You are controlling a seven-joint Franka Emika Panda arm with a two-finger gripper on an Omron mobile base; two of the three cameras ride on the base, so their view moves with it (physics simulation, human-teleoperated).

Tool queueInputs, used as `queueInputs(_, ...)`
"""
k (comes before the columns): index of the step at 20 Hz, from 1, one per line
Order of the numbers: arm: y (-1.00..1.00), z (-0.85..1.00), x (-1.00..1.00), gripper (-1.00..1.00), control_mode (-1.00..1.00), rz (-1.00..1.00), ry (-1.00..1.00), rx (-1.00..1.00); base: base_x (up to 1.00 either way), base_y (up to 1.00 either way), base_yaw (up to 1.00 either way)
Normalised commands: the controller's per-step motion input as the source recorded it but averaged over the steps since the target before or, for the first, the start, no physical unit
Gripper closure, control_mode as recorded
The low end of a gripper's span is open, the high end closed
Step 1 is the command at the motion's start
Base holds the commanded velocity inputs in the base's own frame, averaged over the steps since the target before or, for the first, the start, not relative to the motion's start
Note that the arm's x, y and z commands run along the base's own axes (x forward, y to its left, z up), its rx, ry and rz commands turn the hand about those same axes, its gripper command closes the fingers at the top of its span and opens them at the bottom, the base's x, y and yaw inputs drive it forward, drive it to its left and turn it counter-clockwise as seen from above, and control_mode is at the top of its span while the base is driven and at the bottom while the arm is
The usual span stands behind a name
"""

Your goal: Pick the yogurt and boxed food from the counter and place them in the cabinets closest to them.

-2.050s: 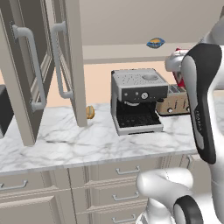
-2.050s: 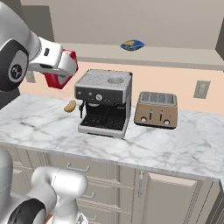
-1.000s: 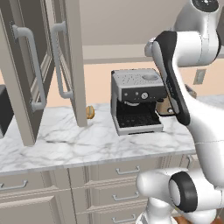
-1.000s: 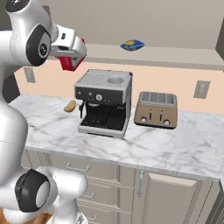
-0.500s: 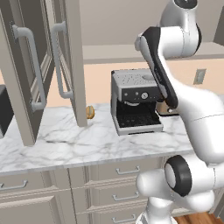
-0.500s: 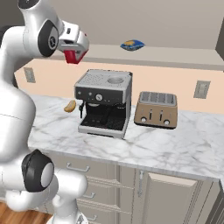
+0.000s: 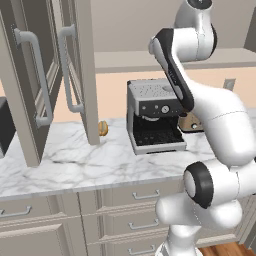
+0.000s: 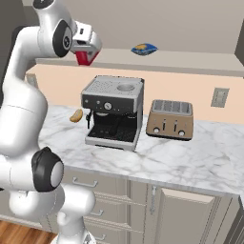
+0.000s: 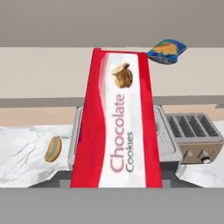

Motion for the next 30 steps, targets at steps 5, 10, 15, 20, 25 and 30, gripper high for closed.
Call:
queueInputs(5,0.0,-0.14,0.42,1.0,-1.0,0.03,0.0,0.0,0.0,0.0,0.0)
queueInputs(10,0.0,-0.05,0.41,1.0,-1.0,0.03,0.0,0.0,0.0,0.0,0.0)
queueInputs(15,0.0,0.0,0.49,1.0,-1.0,0.02,0.0,-0.01,0.0,0.0,0.0)
queueInputs(20,0.0,0.0,0.55,1.0,-1.0,0.01,0.0,-0.01,0.0,0.0,0.0)
queueInputs(25,0.0,-0.04,0.49,1.0,-1.0,0.01,0.0,-0.02,0.0,0.0,0.0)
queueInputs(30,0.0,-0.04,0.45,1.0,-1.0,0.01,0.0,-0.01,0.0,0.0,0.0)
